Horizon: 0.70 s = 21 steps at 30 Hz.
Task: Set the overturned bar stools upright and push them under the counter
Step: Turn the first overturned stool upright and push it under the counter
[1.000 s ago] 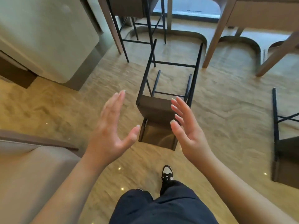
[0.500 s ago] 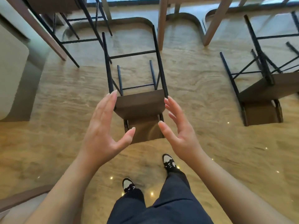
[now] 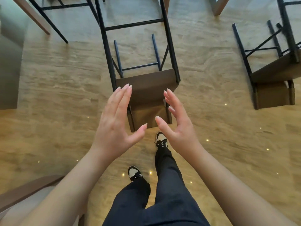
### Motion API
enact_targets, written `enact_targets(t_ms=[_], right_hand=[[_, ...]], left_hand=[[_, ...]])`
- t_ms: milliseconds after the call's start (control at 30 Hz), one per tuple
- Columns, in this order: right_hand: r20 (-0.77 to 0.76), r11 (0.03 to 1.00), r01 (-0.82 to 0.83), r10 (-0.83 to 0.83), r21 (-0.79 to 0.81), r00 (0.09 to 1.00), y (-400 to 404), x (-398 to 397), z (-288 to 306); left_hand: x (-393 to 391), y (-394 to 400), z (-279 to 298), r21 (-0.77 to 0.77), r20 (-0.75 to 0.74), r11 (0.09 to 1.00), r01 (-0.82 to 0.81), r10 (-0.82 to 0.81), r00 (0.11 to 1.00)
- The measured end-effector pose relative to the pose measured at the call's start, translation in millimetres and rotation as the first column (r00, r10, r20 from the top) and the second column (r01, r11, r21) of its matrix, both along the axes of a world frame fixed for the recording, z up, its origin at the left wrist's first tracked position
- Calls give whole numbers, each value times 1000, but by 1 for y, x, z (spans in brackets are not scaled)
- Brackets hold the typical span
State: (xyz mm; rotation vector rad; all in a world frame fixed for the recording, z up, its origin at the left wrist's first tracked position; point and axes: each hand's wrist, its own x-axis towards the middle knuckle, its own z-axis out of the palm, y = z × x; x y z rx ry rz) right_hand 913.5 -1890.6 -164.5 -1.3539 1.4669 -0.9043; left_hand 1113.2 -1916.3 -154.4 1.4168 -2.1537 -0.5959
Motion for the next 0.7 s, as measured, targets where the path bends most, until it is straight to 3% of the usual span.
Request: enact_targets(t_ms=[267, 467, 700], right_hand=[[-125, 990, -117, 126, 77, 984, -69, -22, -174], [-244, 954, -168, 230, 250, 942, -99, -32, -368], [-419, 894, -356, 443, 272, 792, -108, -27, -580]], left_hand=[[-15, -53, -177, 58, 117, 997, -41, 34, 993], [-20, -80, -362, 141, 282, 989, -53, 11, 959], [-25, -77, -584, 286, 399, 952, 107, -220, 890]])
